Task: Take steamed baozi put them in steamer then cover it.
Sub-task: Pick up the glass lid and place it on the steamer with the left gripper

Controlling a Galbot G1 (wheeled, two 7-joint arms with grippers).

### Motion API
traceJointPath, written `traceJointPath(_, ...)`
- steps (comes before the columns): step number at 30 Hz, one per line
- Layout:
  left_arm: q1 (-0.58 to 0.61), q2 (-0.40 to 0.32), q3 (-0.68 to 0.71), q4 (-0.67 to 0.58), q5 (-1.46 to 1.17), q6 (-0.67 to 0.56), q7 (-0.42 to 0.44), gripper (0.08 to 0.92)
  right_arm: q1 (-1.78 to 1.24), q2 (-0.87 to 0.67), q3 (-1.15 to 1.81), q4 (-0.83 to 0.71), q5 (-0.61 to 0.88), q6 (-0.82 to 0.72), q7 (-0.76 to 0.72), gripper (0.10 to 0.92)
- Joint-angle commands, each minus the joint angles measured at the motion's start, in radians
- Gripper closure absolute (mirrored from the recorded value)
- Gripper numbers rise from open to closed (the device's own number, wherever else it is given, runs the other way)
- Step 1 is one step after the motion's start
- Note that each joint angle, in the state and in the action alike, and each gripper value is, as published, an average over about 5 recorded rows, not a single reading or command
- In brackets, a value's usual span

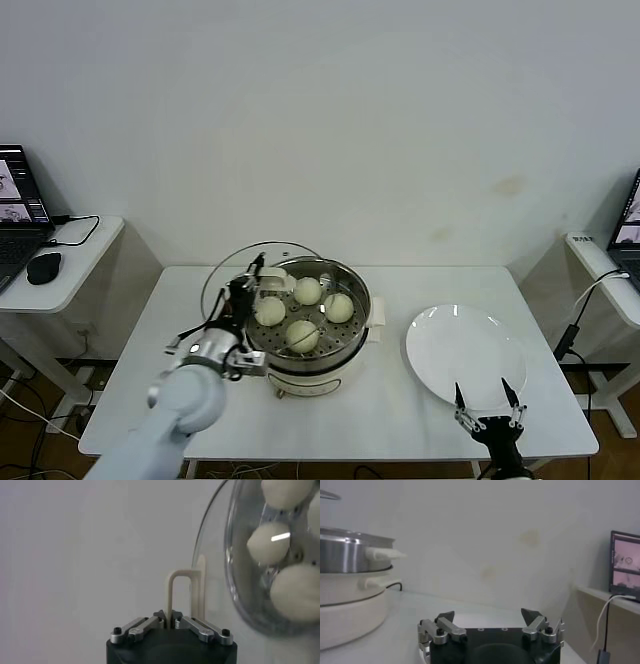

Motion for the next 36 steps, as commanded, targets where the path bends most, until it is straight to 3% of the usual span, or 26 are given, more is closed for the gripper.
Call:
traceJointPath(1, -0.092, -0.183, 0.118, 0.125, 0.139, 0.037, 0.044, 0.854, 0.0, 0.0, -0.003, -0.006, -0.02, 0.003, -0.001, 0.203)
traceJointPath(18, -0.096, -0.215, 0.124, 0.203, 0.158, 0.027, 0.05, 0.854, 0.006, -0.003, -0.009, -0.022, -0.019, 0.01, 0.0, 0.203)
traceJointPath(36, -0.072, -0.176, 0.102, 0.125, 0.126, 0.029, 0.066, 0.854, 0.008, -0.003, -0.021, -0.024, -0.02, 0.007, 0.001, 0.202)
